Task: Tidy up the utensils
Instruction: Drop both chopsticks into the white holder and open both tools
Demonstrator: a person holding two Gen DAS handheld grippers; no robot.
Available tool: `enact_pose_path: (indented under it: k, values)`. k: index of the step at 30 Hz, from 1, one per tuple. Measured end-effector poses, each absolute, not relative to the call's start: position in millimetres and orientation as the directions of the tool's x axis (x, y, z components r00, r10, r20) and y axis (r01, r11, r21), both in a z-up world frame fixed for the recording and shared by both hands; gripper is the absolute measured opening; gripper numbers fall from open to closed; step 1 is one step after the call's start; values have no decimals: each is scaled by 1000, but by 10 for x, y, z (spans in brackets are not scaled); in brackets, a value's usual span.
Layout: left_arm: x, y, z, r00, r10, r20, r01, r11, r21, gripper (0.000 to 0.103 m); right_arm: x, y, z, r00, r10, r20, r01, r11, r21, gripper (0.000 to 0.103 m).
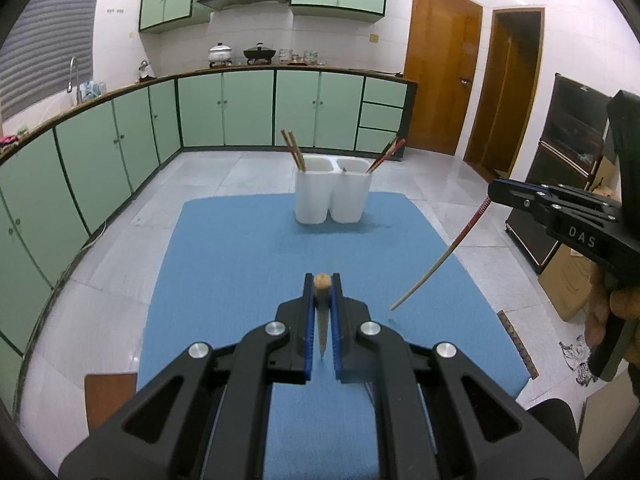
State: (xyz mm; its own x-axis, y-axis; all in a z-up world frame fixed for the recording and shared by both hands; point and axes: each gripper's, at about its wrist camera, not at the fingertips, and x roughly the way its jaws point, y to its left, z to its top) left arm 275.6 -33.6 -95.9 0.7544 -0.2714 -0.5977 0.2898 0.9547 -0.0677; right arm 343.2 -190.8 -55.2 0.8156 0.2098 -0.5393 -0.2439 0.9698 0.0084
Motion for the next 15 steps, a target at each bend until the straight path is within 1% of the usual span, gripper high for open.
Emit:
enact_pose_path:
  k: [4, 9, 15]
  values:
    - [2985, -409, -804, 752, -287, -593, 310, 948, -66, 6, 3619, -1918, -369, 814, 213, -541, -252, 968, 1, 6]
    - [3285, -565, -455, 781, -301, -547, 334, 942, -40, 6, 3902, -1978, 0, 834, 206, -513, -243, 970, -5, 6]
    - [3680, -850, -97, 810, -304, -502, 350, 937, -3, 6, 4354, -2064, 306, 840, 194, -506, -218, 976, 12, 6]
